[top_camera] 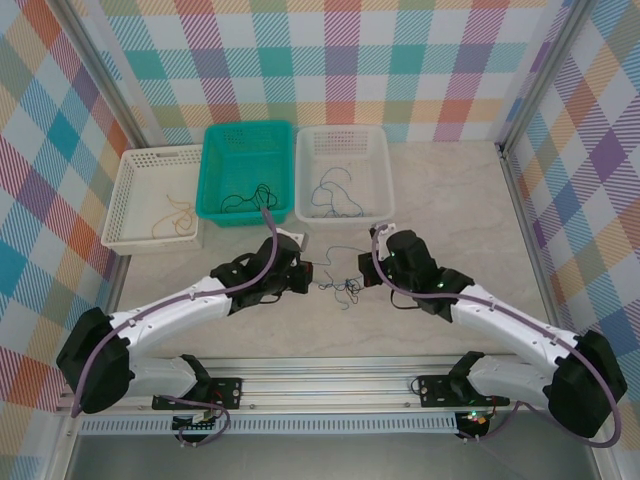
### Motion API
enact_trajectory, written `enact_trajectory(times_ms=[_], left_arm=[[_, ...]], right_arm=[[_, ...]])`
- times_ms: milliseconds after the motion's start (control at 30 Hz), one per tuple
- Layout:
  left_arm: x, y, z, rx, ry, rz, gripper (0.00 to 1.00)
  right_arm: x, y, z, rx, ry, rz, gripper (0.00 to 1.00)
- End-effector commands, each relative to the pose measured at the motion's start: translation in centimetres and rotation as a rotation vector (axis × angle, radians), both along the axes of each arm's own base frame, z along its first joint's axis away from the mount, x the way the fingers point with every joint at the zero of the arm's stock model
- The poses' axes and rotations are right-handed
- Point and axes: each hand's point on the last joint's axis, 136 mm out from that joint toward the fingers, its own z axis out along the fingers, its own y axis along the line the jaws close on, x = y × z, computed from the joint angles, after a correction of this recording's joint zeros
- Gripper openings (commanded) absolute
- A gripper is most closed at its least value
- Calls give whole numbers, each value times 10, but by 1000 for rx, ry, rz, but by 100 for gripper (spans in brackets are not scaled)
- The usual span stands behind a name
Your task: Untangle the cables
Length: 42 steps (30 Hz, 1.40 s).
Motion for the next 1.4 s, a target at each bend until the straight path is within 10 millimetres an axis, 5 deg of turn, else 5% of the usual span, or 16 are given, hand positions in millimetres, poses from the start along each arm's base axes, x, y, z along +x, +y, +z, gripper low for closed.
enact_trajectory(times_ms=[0,100,333,500,600,733,833,900,1033,1067,1133,1200,1367], left_arm=[[-2,19,7,121,-42,-9,0],[2,26,13,149,-65,22,0],[15,80,19,214,-96,288,0],[6,73,46,124,-150,210,0],[-1,62,69,47,-191,132,0],[-32,13,125,-232,-243,-163,0],[-47,-15,158,-407,-266,-303,0],[-34,-19,141,-347,-225,-260,0],[4,5,74,-37,-92,-40,0],[5,0,65,-42,-76,-53,4],[1,-15,53,-95,-53,-106,30],[1,-23,44,-140,-48,-125,77],[-9,-24,11,-158,-5,-124,100]], right_arm=[[-4,-26,-5,-266,-45,57,0],[5,-50,-5,-355,-64,-61,0],[16,-129,-8,-302,-15,-496,0],[10,-140,0,-254,-43,-508,0],[6,-124,9,-206,-77,-398,0],[-34,-34,46,101,-121,140,0],[-53,2,65,258,-43,333,0],[-42,7,57,257,15,297,0],[-5,-11,49,307,29,23,0],[-1,-13,48,335,49,-17,0],[4,-12,45,387,118,-77,0],[10,-22,23,367,234,-216,0],[11,-59,-32,263,363,-460,0]])
